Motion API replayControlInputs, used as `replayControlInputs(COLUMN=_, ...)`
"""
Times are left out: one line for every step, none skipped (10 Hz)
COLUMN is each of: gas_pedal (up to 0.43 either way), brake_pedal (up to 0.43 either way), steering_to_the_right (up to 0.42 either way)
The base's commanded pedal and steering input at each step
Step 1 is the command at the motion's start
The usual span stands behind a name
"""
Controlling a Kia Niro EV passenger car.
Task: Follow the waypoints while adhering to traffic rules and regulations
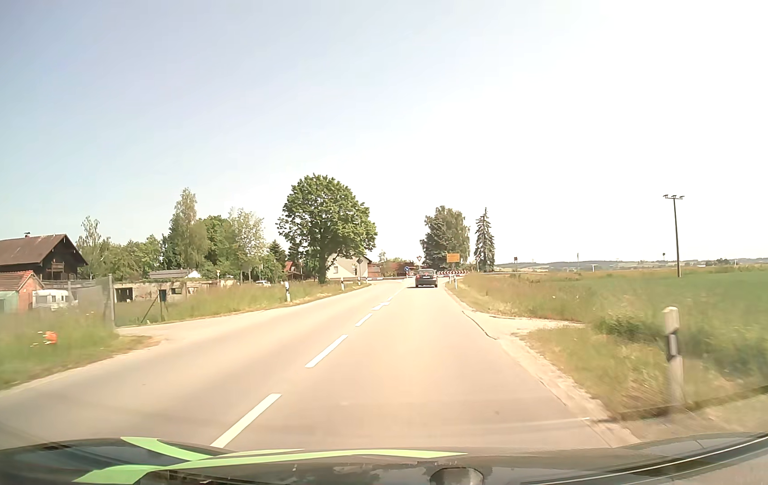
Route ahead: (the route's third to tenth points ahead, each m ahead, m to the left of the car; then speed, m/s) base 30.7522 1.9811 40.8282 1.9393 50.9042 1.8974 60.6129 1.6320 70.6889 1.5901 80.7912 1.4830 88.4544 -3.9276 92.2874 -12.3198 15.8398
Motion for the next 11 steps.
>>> replayControlInputs(gas_pedal=0.000, brake_pedal=0.207, steering_to_the_right=-0.001)
replayControlInputs(gas_pedal=0.000, brake_pedal=0.213, steering_to_the_right=-0.001)
replayControlInputs(gas_pedal=0.000, brake_pedal=0.213, steering_to_the_right=0.000)
replayControlInputs(gas_pedal=0.000, brake_pedal=0.213, steering_to_the_right=0.000)
replayControlInputs(gas_pedal=0.000, brake_pedal=0.220, steering_to_the_right=0.000)
replayControlInputs(gas_pedal=0.000, brake_pedal=0.220, steering_to_the_right=0.000)
replayControlInputs(gas_pedal=0.000, brake_pedal=0.220, steering_to_the_right=0.001)
replayControlInputs(gas_pedal=0.000, brake_pedal=0.220, steering_to_the_right=0.001)
replayControlInputs(gas_pedal=0.000, brake_pedal=0.220, steering_to_the_right=0.001)
replayControlInputs(gas_pedal=0.000, brake_pedal=0.220, steering_to_the_right=0.001)
replayControlInputs(gas_pedal=0.000, brake_pedal=0.220, steering_to_the_right=0.001)
